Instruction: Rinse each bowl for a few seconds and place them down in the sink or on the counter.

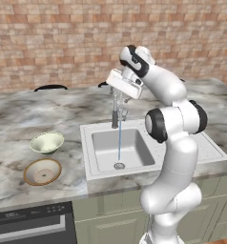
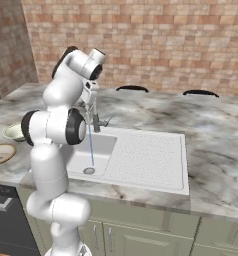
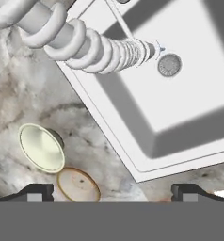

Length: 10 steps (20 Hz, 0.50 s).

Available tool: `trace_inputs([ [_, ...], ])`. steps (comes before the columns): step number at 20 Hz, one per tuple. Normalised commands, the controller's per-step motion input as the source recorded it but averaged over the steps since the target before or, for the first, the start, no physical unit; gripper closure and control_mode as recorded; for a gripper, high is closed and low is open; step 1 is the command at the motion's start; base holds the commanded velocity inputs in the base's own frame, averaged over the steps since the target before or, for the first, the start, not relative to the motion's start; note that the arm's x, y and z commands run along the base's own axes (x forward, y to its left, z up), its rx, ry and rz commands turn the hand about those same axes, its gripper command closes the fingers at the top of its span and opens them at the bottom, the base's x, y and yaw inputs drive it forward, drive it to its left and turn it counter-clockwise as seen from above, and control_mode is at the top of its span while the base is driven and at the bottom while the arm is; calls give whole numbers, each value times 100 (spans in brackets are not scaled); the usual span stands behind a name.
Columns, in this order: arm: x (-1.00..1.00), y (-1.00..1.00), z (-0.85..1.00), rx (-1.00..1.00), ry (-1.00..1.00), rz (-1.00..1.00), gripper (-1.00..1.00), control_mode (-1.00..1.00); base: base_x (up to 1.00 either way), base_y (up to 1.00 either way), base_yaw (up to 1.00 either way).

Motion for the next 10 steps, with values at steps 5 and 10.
trace_inputs([
  [5, -12, 52, -1, -4, -20, 3, -100, -100, 0, 0, 0],
  [10, -2, 55, -5, -7, -18, 5, -100, -100, 0, 0, 0],
])
